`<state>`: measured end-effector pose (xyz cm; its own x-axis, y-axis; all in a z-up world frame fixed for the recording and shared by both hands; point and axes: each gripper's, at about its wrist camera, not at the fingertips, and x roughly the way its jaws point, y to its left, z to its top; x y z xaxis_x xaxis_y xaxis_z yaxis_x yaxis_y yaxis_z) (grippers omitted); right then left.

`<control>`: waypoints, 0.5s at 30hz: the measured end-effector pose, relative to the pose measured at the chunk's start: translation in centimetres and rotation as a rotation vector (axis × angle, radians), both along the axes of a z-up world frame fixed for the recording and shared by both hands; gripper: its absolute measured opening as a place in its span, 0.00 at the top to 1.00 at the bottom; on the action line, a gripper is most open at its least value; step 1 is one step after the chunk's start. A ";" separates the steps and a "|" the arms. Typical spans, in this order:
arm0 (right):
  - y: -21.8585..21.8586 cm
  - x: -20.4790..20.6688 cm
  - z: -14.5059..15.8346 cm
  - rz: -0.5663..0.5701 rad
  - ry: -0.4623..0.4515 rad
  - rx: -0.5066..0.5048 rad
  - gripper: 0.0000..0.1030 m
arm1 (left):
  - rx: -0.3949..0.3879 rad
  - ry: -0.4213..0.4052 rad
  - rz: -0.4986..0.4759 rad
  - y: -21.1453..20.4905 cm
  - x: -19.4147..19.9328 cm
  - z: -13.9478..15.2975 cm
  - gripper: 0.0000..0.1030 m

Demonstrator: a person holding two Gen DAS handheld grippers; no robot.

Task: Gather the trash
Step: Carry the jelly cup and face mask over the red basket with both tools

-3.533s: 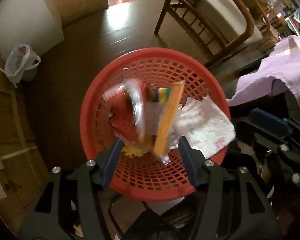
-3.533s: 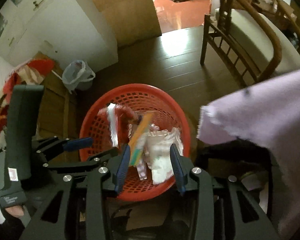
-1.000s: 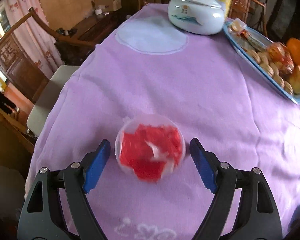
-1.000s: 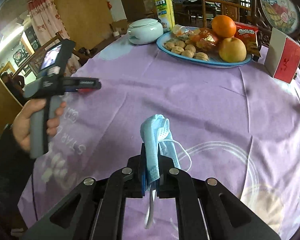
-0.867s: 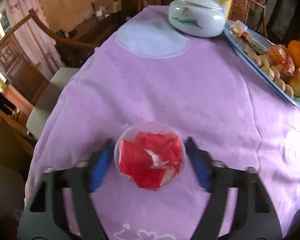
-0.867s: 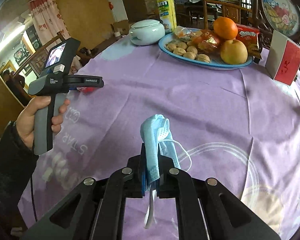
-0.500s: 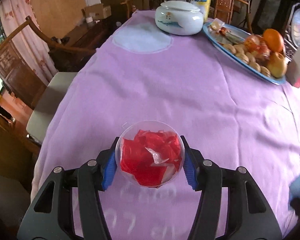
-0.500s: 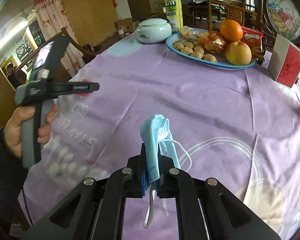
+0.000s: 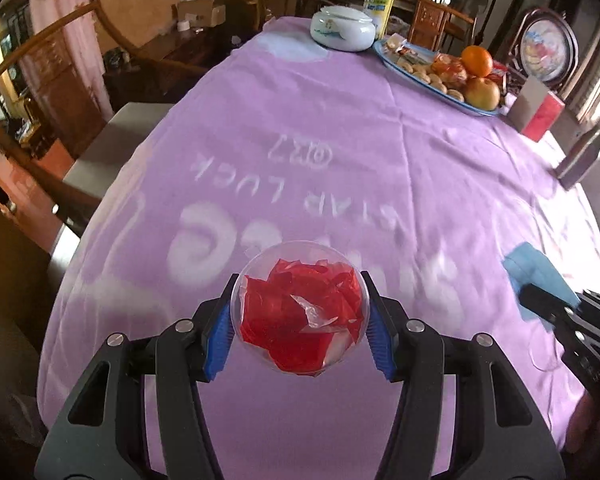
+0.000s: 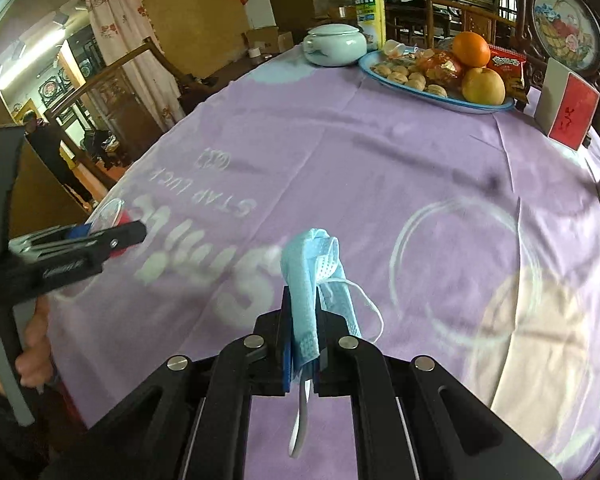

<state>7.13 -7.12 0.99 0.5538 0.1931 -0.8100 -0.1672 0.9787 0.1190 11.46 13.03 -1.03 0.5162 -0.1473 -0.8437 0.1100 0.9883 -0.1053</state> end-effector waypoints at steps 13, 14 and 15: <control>7.4 -7.4 -0.5 0.155 0.002 0.029 0.93 | -0.039 -0.098 0.114 6.2 -12.9 1.3 0.45; 8.5 -7.9 -0.4 0.182 -0.003 0.032 0.93 | -0.038 -0.105 0.134 6.7 -13.6 1.4 0.45; 9.5 -8.3 -0.3 0.207 -0.008 0.030 0.93 | -0.040 -0.123 0.172 7.9 -15.1 1.7 0.45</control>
<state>-1.21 2.42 0.74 0.5058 0.3275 -0.7981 -0.3657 0.9193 0.1455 -3.63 20.89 0.71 0.6353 -0.0802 -0.7681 -0.0457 0.9889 -0.1411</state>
